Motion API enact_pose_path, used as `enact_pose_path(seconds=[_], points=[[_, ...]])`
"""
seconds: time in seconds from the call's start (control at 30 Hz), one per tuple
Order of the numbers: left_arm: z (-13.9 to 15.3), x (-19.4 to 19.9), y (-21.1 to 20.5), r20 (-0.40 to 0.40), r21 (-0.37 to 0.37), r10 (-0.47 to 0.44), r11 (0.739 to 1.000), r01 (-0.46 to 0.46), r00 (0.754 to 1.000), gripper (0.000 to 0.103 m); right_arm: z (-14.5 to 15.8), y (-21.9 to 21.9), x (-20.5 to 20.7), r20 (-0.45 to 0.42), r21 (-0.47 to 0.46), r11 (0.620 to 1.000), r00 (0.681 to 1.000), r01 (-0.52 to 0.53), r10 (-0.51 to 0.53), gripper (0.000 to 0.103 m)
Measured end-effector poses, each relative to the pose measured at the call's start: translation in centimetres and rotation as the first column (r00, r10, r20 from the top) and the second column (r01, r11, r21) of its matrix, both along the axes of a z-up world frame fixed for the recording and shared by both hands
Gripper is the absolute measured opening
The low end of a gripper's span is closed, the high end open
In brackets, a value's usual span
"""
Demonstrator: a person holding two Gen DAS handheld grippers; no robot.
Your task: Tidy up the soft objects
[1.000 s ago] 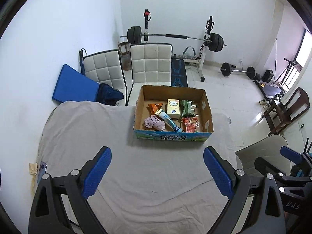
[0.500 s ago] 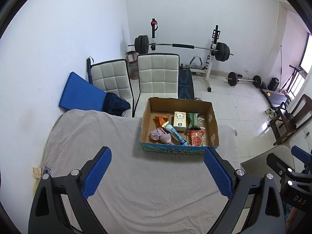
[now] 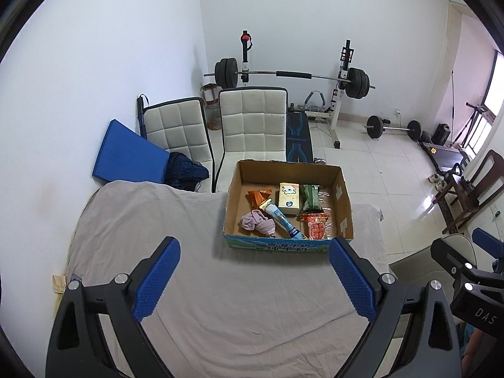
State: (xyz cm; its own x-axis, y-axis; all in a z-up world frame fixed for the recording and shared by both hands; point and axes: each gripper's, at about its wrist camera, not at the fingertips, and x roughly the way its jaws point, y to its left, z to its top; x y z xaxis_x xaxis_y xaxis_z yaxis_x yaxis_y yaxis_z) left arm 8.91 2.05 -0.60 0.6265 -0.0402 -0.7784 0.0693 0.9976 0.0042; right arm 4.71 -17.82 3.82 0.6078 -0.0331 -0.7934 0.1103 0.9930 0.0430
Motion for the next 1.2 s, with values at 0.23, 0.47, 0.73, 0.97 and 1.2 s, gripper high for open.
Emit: enact_pose_path(seconds=[0.23,0.47,0.73,0.97,1.2], points=[[0.0,0.0,-0.1,0.002,-0.001,-0.003,1.000,0.003,1.000,0.097,0.1,0.2,0.2,0.010,-0.004,1.000,1.000,-0.003,0.003,0.100],[-0.1,0.0,-0.1,-0.001,-0.001,-0.007,1.000,0.007,1.000,0.097,0.2,0.3,0.2,0.012,-0.004,1.000,1.000,-0.002,0.002,0.100],[-0.5,0.0,-0.3,-0.006,-0.003,-0.015,1.000,0.015,1.000,0.097,0.7,0.1,0.3,0.023,-0.007,1.000,1.000,-0.011,0.011,0.100],[-0.5,0.0,-0.4,-0.004,-0.004,-0.013,1.000,0.013,1.000,0.097,0.7,0.2,0.3,0.023,-0.010,1.000,1.000,-0.011,0.011,0.100],[-0.5,-0.1,-0.5,-0.001,-0.005,-0.016,1.000,0.016,1.000,0.097,1.1,0.0,0.5,0.031,-0.016,1.000,0.999,-0.014,0.015,0.100]])
